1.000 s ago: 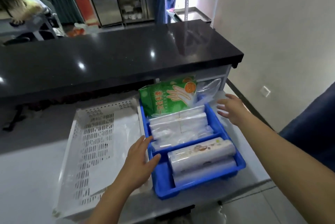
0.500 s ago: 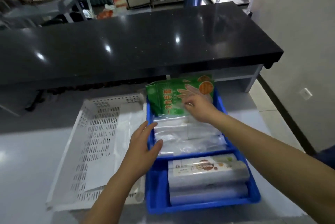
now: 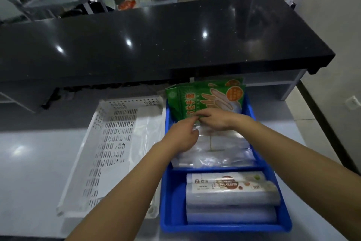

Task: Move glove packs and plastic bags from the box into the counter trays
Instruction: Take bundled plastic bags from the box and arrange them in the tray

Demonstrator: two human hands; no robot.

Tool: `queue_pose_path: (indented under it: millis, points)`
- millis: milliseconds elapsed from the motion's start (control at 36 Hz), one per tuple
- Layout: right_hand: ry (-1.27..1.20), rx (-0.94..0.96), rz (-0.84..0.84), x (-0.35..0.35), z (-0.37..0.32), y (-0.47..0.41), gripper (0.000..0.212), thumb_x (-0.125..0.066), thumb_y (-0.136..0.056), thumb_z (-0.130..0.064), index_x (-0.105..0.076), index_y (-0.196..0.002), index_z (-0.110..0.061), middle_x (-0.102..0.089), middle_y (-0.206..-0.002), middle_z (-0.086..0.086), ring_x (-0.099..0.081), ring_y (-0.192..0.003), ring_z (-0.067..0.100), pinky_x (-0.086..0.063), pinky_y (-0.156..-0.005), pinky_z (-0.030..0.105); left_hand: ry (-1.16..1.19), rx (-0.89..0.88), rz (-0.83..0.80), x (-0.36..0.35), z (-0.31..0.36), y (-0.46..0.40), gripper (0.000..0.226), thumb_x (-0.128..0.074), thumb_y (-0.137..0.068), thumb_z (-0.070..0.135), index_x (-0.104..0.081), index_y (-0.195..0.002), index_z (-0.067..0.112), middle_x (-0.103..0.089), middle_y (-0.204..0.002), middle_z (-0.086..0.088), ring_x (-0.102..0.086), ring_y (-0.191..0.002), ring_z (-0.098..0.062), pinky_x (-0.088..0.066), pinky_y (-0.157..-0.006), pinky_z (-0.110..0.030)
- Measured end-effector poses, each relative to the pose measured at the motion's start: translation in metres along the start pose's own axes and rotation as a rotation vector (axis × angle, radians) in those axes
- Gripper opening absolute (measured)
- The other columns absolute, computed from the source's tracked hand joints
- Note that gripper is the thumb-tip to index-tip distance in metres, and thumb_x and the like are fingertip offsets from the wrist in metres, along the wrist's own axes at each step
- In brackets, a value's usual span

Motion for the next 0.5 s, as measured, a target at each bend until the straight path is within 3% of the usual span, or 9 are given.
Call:
queue_pose_path:
  millis: [111,194,278,389,500]
  points:
    - [0.06,0.032,0.331,0.03,0.019,0.038,0.042,-0.047,-0.098,-0.033,-0.053,-0.138,-0.023,-0.039,-0.155,-0.003,-0.032,-0.143,0.014,-0.028,-0.113,0.035,-0.146,0.037,-0.157,-0.013,-0.002,-0.017,0.049,-0.037,-0.1,0.041,-0.045,-0.142,0.017,-0.052,-0.143,-0.013,-0.051,-0.126,-0.031,-0.041,-0.104,-0.039]
    - [0.025,0.046,0.487,0.037,0.028,0.075,0.041,-0.053,-0.093,-0.037,-0.058,-0.132,-0.028,-0.052,-0.144,-0.006,-0.045,-0.133,0.014,-0.037,-0.105,0.033,-0.167,0.053,-0.231,-0.017,-0.006,-0.022,0.059,-0.029,-0.1,0.052,-0.039,-0.148,0.017,-0.042,-0.153,-0.01,-0.04,-0.138,-0.029,-0.032,-0.11,-0.037]
    - [0.134,0.05,0.4,0.018,0.028,0.089,0.046,-0.054,-0.09,-0.039,-0.055,-0.135,-0.028,-0.053,-0.143,-0.006,-0.047,-0.129,0.013,-0.038,-0.105,0.033,-0.132,0.108,-0.24,-0.014,-0.01,-0.028,0.062,-0.023,-0.101,0.052,-0.042,-0.146,0.014,-0.043,-0.152,-0.012,-0.043,-0.135,-0.03,-0.034,-0.107,-0.037]
    - [0.294,0.031,0.253,-0.006,0.021,0.074,0.061,-0.048,-0.091,-0.045,-0.037,-0.149,-0.029,-0.038,-0.155,-0.004,-0.036,-0.14,0.017,-0.028,-0.114,0.045,-0.09,0.18,-0.214,-0.008,-0.013,-0.038,0.058,-0.026,-0.103,0.045,-0.05,-0.137,0.006,-0.053,-0.139,-0.016,-0.053,-0.118,-0.03,-0.041,-0.093,-0.033]
    - [0.351,-0.057,0.176,-0.011,0.025,0.047,0.067,-0.038,-0.089,-0.056,-0.032,-0.15,-0.03,-0.034,-0.158,-0.003,-0.034,-0.141,0.02,-0.026,-0.112,0.047,-0.099,0.196,-0.102,0.0,-0.016,-0.044,0.034,-0.042,-0.097,0.037,-0.064,-0.097,0.011,-0.065,-0.094,-0.01,-0.057,-0.078,-0.023,-0.041,-0.063,-0.028]
Point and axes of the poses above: each hand's wrist, its own y-axis away from the middle knuckle, its own x-axis out of the back of the hand, z = x × y, the point moved 7 cm from there along -y, towards the middle knuckle
